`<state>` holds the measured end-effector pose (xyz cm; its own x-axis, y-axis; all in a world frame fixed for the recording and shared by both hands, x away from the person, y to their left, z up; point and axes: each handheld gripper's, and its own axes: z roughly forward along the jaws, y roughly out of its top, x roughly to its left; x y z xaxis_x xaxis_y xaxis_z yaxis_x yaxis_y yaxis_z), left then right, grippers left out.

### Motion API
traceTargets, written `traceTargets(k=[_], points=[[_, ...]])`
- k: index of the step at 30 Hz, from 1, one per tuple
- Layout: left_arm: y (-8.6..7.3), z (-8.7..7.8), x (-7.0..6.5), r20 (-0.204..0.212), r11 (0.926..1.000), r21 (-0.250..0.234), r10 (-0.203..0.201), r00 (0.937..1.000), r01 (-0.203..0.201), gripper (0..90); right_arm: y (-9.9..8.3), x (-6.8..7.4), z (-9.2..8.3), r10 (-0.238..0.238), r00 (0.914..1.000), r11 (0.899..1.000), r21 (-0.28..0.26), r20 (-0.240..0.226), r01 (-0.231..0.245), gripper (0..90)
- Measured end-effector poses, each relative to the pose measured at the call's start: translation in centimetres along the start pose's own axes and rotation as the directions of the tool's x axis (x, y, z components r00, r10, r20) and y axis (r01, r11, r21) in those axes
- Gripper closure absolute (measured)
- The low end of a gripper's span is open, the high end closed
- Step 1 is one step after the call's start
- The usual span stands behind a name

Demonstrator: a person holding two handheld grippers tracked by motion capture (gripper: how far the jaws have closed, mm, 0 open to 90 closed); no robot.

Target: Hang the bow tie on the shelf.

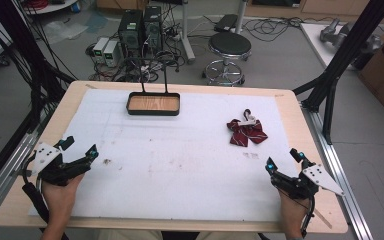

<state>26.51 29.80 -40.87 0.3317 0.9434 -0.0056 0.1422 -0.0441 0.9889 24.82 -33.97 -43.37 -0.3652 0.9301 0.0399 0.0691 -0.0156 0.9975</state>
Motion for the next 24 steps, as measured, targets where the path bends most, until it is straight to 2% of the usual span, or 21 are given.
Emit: traceTargets(k=[10, 18, 24], points=[[-0.1, 0.3, -0.2, 0.008, 0.9999, 0.014, 0.0, 1.0, 0.0, 16.4, -0.1, -0.1, 0.1, 0.002, 0.9999, 1.0, 0.013, -0.015, -0.002, 11.2], [0.0, 0.0, -0.1, 0.012, 0.9999, 0.013, -0.004, 0.9999, 0.004, 16.4, 0.0, -0.1, 0.5, -0.009, 0.9981, 1.0, 0.023, -0.06, 0.011, 13.4], [-0.1, 0.1, -0.1, 0.02, 0.9997, 0.024, -0.006, 0.9998, 0.006, 16.4, 0.3, -0.9, 1.5, -0.006, 0.9965, 0.998, 0.063, -0.084, 0.011, 14.3]])
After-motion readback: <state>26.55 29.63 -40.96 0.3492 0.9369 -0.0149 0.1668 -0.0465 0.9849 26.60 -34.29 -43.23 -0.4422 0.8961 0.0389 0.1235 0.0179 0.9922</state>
